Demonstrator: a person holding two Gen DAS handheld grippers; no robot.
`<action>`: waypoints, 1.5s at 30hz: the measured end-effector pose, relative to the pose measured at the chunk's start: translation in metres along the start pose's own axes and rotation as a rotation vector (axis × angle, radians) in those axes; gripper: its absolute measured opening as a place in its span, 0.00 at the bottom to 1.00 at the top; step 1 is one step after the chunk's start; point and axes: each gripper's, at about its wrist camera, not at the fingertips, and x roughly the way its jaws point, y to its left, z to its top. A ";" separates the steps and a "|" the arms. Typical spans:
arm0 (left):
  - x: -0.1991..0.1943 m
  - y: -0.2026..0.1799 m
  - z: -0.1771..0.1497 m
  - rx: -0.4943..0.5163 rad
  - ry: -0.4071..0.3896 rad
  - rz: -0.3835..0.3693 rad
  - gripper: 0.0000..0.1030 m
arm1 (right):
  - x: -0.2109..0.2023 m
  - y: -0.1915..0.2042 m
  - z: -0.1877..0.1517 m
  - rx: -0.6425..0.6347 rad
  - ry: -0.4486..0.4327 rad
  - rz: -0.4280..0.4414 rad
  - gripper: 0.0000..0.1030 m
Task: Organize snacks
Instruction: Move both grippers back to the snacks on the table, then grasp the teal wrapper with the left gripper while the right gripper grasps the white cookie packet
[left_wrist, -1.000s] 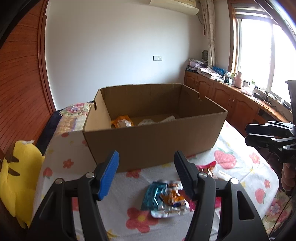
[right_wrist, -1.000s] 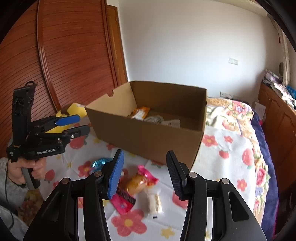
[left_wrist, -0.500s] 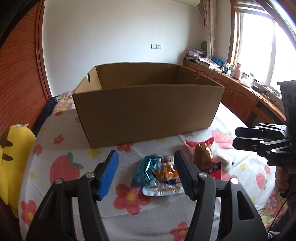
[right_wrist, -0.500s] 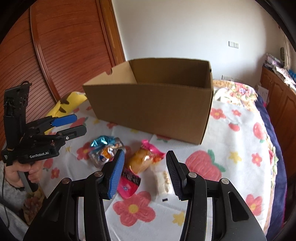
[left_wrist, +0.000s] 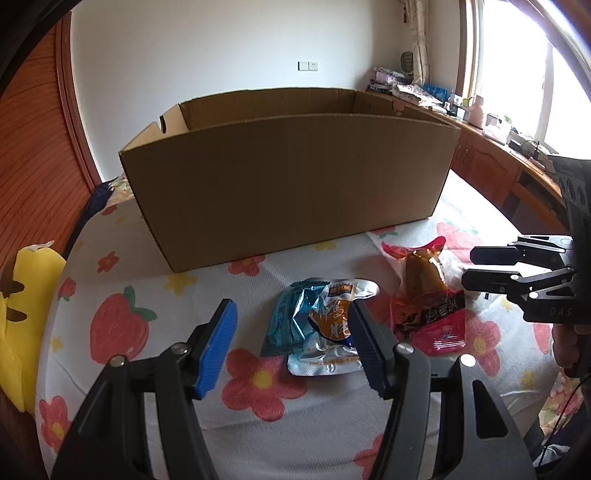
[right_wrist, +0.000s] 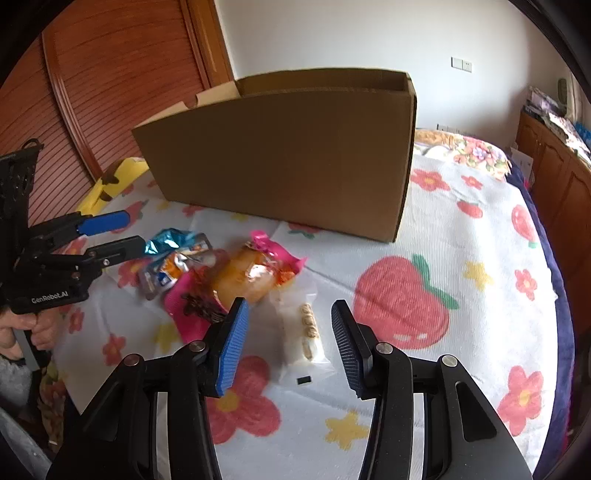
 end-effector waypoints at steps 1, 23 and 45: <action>0.002 0.000 0.000 0.003 0.009 0.001 0.60 | 0.003 -0.001 -0.001 0.000 0.010 0.002 0.46; 0.029 0.011 0.003 -0.028 0.107 -0.001 0.49 | 0.021 0.004 -0.008 -0.065 0.052 -0.074 0.45; 0.041 0.020 0.001 -0.030 0.106 -0.006 0.30 | 0.027 0.014 -0.009 -0.087 0.053 -0.101 0.45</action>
